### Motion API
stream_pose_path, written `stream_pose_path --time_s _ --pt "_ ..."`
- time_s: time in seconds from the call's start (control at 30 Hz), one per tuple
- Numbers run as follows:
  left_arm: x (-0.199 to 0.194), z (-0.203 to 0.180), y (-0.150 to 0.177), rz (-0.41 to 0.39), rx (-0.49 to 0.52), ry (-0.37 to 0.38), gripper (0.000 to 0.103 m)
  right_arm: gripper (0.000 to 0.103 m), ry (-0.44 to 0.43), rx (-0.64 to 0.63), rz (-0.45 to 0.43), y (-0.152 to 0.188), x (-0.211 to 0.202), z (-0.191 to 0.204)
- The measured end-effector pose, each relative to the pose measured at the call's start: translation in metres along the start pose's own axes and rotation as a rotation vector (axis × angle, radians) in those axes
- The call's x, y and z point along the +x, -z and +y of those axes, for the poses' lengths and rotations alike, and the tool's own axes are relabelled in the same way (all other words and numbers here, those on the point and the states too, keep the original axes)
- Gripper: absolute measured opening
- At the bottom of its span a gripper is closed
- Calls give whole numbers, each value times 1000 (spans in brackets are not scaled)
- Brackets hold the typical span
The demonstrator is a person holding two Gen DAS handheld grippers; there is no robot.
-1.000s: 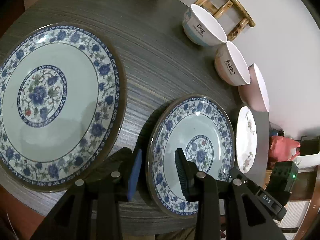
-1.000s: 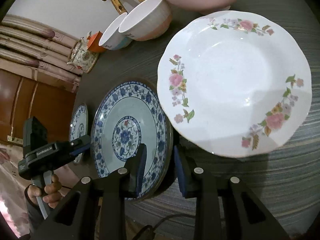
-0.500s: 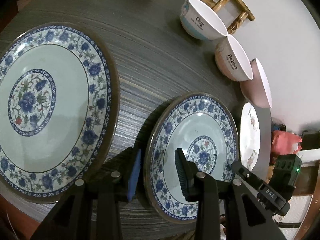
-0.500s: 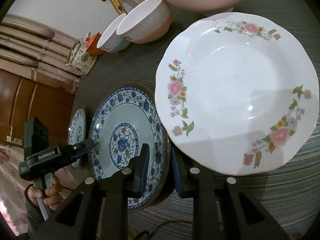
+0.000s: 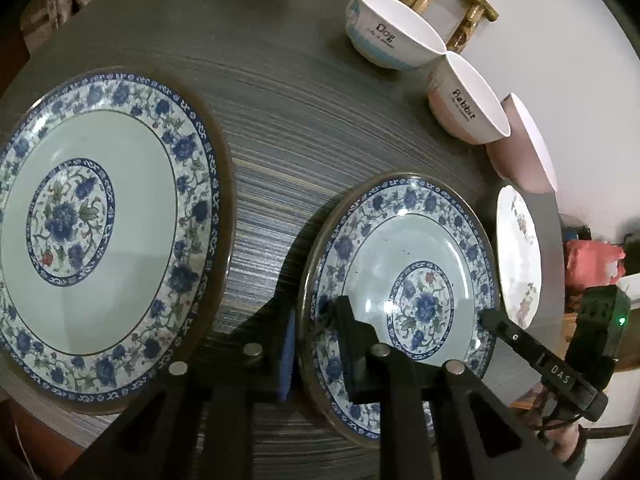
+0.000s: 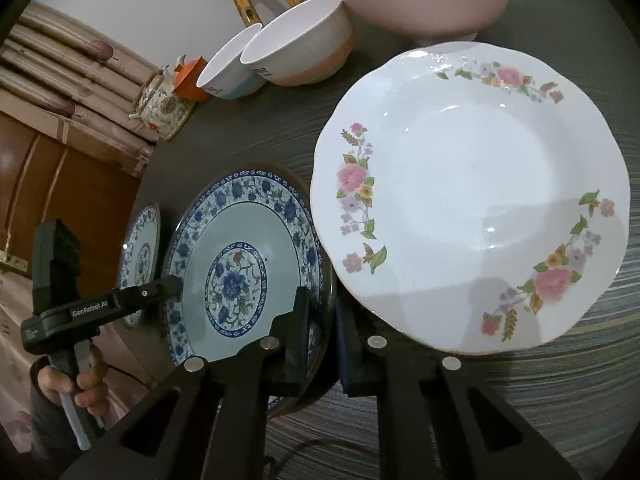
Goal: Organize plates and bowls
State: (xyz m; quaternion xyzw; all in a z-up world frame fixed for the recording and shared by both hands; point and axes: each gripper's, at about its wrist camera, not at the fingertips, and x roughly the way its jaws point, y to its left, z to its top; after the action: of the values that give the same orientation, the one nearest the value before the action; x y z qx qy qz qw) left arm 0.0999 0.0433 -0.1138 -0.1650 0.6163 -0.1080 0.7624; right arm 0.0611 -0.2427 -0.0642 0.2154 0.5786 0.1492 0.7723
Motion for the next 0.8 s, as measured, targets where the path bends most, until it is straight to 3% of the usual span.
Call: stream_pose_path --time_s 0.27,0.8 --pt "-13 -1 4 -26 23 -27 19 13 1 -1 -4 1 -3 6" --pt "-67 16 8 -102 21 -2 19 13 5 -63 -57 -11 -29 44"
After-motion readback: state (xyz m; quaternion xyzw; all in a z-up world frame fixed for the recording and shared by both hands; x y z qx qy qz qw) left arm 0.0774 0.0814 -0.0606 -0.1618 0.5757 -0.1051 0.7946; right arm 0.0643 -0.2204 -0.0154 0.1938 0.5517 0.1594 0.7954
